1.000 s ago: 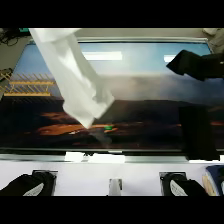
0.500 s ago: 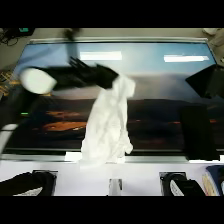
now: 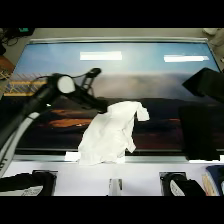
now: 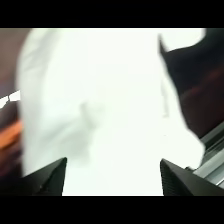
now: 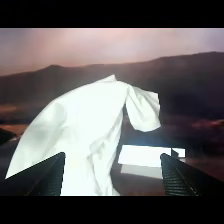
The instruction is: Fold the shirts.
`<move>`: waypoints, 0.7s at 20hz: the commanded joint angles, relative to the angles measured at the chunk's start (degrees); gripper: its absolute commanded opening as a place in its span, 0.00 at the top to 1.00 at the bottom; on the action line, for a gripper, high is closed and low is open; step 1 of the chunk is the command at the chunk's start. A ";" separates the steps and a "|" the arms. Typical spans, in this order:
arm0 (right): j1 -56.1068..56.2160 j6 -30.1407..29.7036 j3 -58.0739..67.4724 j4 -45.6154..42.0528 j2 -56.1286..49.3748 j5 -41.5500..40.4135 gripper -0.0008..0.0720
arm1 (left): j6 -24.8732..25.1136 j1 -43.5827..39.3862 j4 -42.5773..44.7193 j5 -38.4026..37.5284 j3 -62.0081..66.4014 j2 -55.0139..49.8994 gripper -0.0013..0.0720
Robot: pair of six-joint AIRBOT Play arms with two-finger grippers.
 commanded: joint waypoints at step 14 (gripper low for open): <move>-0.02 -4.33 -19.45 0.26 -19.30 -8.98 0.16 | -1.20 7.67 -19.34 1.70 -56.83 28.35 0.02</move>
